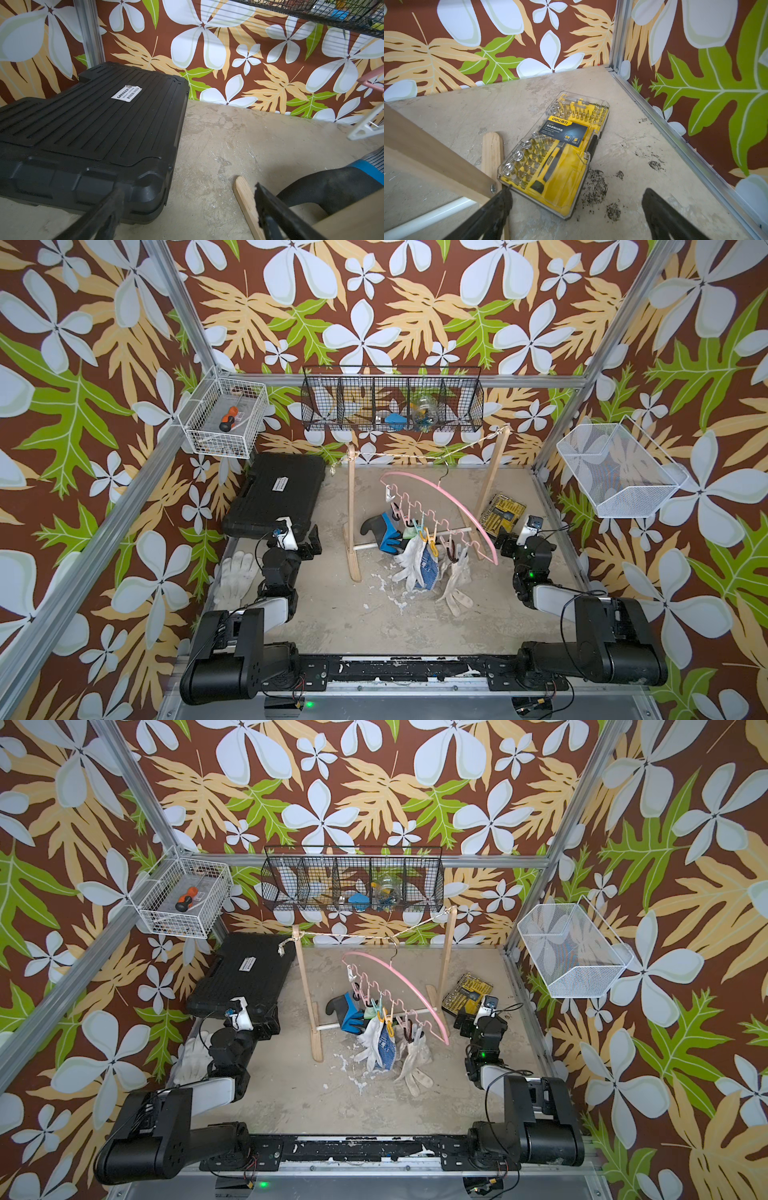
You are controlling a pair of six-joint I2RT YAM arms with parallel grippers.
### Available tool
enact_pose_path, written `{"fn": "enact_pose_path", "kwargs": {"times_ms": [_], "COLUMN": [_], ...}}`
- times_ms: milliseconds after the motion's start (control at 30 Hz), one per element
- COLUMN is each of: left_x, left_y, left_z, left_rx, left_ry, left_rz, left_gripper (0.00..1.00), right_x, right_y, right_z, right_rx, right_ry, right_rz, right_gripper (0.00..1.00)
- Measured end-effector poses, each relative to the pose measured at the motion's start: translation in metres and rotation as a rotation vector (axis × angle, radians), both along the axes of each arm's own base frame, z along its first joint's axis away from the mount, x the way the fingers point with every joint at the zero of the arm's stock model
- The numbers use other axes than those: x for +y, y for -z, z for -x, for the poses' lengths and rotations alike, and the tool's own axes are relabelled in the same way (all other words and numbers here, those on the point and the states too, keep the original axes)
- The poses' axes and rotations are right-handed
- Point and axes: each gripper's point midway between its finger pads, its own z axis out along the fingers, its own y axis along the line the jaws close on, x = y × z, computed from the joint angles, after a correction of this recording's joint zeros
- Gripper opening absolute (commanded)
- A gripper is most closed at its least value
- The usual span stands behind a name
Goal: Clip the gloves onto a hanger to dry
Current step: Reset both arms
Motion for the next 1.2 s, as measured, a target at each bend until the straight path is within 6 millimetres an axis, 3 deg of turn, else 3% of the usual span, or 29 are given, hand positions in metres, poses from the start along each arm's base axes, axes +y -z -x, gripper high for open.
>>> {"fn": "enact_pose_path", "kwargs": {"times_ms": [267, 533, 1200], "left_x": [-0.005, -0.008, -0.009], "left_y": [-0.003, -0.008, 0.0], "left_z": [0.008, 0.011, 0.007], "left_rx": [-0.024, -0.051, -0.031], "left_ry": [0.028, 0.043, 0.054], "left_rz": [-0.014, -0.018, -0.018], "left_gripper": [1.0, 1.0, 1.0], "right_x": [0.006, 0.01, 0.013], "right_y": [-0.005, -0.028, -0.016], "right_z": [0.002, 0.001, -0.002], "right_rx": [-0.037, -0.103, -0.074], "right_ry": [-0.037, -0.059, -0.076], "right_rz": [0.007, 0.012, 0.0], "right_gripper": [1.0, 1.0, 1.0]}}
